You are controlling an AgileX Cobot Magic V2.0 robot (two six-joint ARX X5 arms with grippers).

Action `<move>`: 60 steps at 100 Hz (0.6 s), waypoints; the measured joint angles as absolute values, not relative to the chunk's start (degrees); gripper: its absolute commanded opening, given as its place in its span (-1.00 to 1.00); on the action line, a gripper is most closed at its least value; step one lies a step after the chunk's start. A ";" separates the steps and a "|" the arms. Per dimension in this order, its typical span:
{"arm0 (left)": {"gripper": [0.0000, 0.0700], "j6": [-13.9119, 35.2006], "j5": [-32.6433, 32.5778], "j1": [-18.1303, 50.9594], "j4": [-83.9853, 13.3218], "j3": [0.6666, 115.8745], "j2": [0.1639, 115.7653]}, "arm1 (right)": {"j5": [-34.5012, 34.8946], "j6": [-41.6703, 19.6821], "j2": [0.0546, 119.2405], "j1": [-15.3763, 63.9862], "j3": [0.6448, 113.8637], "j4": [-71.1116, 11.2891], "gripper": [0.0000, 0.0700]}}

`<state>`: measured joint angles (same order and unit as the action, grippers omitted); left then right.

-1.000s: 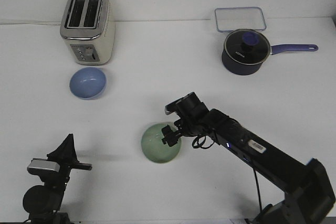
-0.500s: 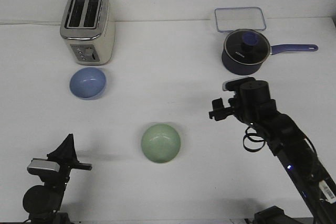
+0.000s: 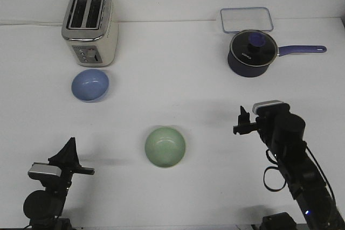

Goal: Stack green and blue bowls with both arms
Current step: 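Release the green bowl and retract the right gripper toward the robot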

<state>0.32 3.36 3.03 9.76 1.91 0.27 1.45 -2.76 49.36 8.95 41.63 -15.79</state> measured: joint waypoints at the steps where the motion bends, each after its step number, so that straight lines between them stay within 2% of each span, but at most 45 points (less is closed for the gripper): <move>1: -0.97 0.32 3.36 3.03 9.76 1.91 0.27 | 1.45 -2.76 48.86 8.95 40.77 -15.00 0.34; 14: -0.97 0.32 3.36 3.03 9.76 1.91 0.27 | 1.45 -2.76 42.98 8.95 31.46 -6.90 0.34; 28: -0.97 0.32 3.36 3.03 9.76 1.91 0.27 | 1.45 -2.72 38.76 8.95 27.29 -6.79 0.34; 60: -0.97 0.32 3.36 3.03 9.78 1.91 0.27 | 1.45 -2.72 34.76 8.95 27.03 -4.82 0.34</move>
